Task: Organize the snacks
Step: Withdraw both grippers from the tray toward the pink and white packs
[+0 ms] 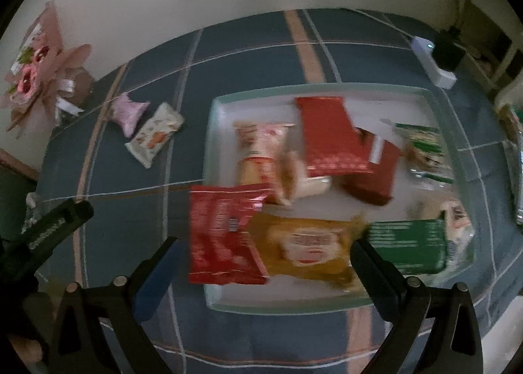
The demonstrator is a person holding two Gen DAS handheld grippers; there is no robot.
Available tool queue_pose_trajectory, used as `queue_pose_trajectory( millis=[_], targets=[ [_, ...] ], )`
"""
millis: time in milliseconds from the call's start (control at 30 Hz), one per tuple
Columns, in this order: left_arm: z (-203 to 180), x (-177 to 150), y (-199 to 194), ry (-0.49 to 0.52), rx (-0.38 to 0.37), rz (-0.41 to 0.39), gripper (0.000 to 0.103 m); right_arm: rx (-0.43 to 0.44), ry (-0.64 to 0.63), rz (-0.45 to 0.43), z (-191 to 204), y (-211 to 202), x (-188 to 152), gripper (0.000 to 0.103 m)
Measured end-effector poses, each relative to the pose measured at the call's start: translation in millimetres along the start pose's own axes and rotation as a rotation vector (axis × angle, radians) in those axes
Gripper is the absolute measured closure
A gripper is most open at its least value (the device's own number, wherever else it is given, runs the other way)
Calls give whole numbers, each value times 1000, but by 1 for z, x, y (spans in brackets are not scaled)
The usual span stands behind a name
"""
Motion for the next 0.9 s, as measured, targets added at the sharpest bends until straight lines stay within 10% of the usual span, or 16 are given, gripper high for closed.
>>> queue_pose_trajectory(
  millis=[900],
  targets=[
    [25, 36, 23, -35, -36, 35, 0, 73, -114, -116, 64, 10, 42, 0]
  ],
)
Point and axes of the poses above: each gripper's, at about its wrist camera, not at the fingertips, and y roughly the way its jaws point, z to its left, x to its top, the point moved 3 cm from there along y, roughly the way its jaws point, and after that the axes turned 6 degrees about z, right-handed, at the moved point
